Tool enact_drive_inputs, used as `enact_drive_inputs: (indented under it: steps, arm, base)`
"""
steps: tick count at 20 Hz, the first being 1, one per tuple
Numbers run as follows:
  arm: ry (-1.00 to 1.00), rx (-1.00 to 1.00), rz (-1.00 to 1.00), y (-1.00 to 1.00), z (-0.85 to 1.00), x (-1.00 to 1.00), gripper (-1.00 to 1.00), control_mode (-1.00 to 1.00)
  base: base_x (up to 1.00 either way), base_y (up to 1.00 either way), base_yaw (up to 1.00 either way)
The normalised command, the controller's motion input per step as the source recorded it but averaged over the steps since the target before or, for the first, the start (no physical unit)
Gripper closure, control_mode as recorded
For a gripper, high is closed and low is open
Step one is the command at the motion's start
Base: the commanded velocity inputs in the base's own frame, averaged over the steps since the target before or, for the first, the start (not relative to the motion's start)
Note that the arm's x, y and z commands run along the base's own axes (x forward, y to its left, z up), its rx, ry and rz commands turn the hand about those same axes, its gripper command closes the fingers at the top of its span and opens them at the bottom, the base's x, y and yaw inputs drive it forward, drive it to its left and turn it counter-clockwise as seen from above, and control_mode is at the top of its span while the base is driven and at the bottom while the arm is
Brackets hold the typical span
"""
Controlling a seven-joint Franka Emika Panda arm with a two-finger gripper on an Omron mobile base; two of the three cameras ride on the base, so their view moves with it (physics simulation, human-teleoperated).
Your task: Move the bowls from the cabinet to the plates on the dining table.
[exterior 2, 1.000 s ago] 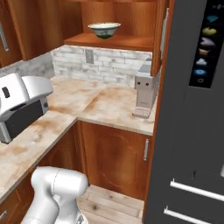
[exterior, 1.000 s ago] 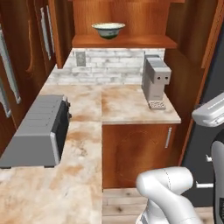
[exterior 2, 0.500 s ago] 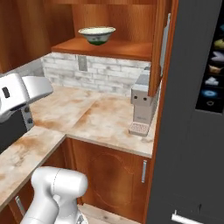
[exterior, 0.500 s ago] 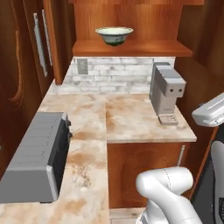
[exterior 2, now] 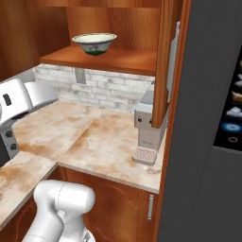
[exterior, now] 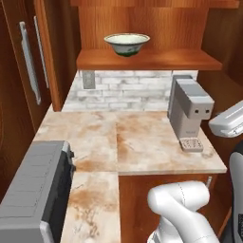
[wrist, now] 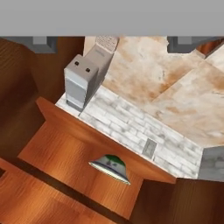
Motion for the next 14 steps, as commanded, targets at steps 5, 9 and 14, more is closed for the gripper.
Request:
enact_drive_inputs:
  steps: [5, 9, 14]
  arm:
    - [0.0, 0.0, 0.0, 0.0, 0.0, 0.0, -1.0, 1.0]
    - [0.0, 0.0, 0.0, 0.0, 0.0, 0.0, -1.0, 1.0]
    - [0.0, 0.0, 0.0, 0.0, 0.0, 0.0, -1.0, 1.0]
  base:
    - [0.54, 0.15, 0.0]
    - [0.55, 0.15, 0.0]
    - [0.49, 0.16, 0.0]
